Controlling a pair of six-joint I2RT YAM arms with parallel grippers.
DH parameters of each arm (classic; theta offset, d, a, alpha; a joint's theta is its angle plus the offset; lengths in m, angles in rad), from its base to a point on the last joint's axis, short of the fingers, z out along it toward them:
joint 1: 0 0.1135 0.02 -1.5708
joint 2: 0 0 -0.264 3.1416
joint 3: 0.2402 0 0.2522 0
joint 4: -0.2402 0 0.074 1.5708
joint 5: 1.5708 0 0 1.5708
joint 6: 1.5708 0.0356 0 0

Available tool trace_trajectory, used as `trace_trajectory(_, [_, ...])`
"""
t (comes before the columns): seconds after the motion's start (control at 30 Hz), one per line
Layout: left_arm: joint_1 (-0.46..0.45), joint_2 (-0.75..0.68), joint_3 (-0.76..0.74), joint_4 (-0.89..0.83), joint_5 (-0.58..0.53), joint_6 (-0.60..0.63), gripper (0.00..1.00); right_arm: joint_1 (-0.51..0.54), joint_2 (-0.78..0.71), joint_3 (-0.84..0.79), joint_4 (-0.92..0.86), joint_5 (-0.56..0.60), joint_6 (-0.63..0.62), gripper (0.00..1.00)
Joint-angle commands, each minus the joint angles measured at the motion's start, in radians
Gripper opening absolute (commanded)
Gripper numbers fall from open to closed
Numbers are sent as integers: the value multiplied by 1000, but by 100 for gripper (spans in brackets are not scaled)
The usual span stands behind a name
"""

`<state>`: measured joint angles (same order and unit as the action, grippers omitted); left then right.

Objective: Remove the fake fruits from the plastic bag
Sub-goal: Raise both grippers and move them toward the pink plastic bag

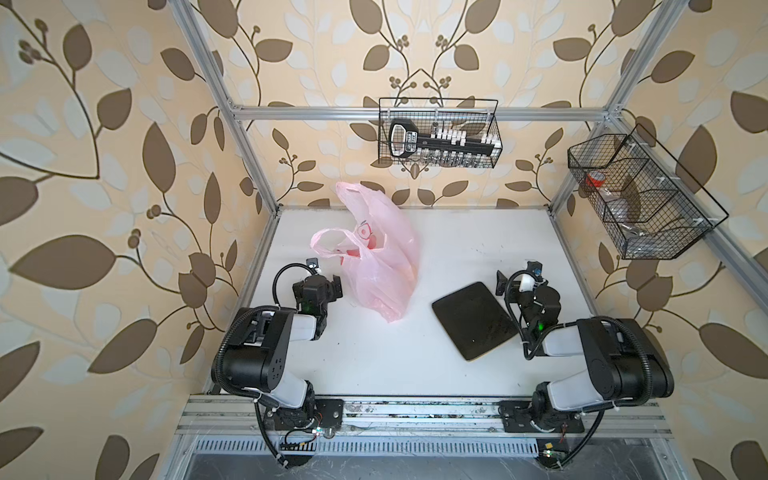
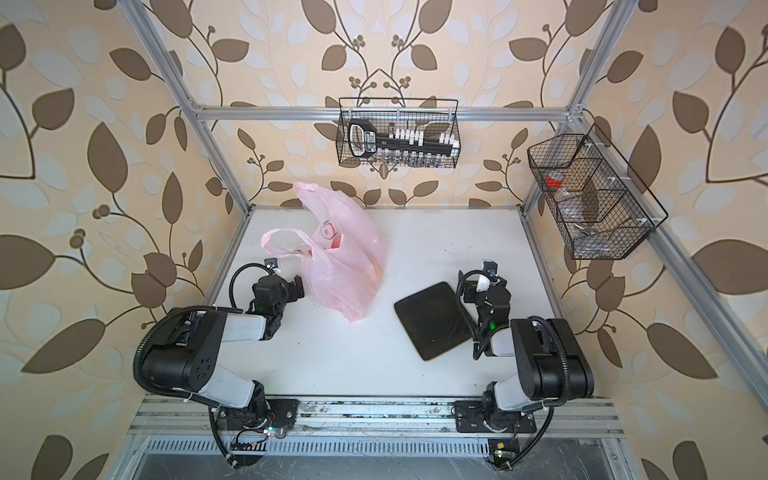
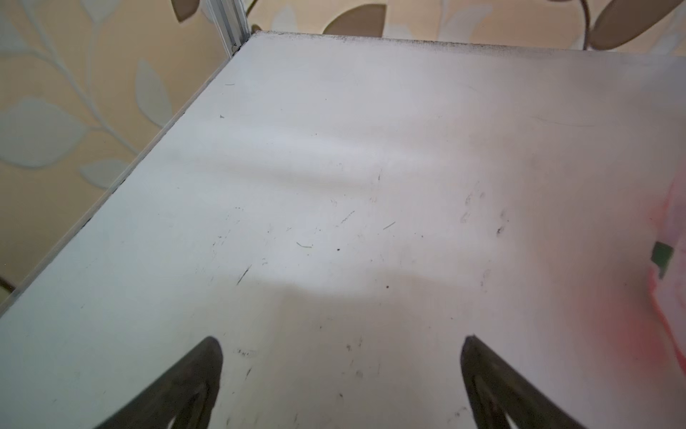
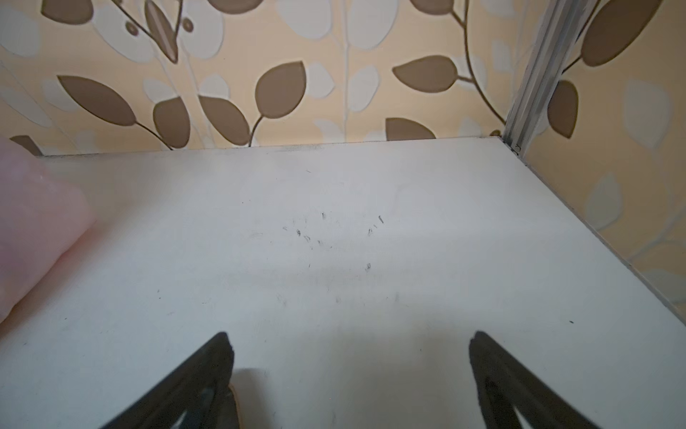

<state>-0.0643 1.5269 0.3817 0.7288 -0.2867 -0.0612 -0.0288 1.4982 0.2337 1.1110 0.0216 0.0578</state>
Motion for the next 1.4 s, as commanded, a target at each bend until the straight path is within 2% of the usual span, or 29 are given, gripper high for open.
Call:
trace_trajectory(0.0, [4,-30,-4,27,9,3,99,-2,-1,6,12,-20,-10,100])
trace_trajectory(1.0, [4,-33,-7,29,9,3,99,-14,-2,4,10,-37,-3,100])
trace_trajectory(1.07, [4,-39,-12,34,9,3,99,-15,-23,8,10,-9,7,99])
trace_trajectory(1.13, [1,-74,-31,49,-6,8,99,-14,-104,29,-98,9,12,100])
trace_trajectory(1.2, [1,-185,-2,-96,-23,-10,99,-13,-194,67,-230,11,11,100])
trace_trajectory(1.3, [1,-308,89,-375,-107,-67,99,-13,-312,92,-330,29,61,100])
trace_trajectory(1.37, [1,-377,122,-490,-140,-96,99,-13,-379,114,-386,19,95,100])
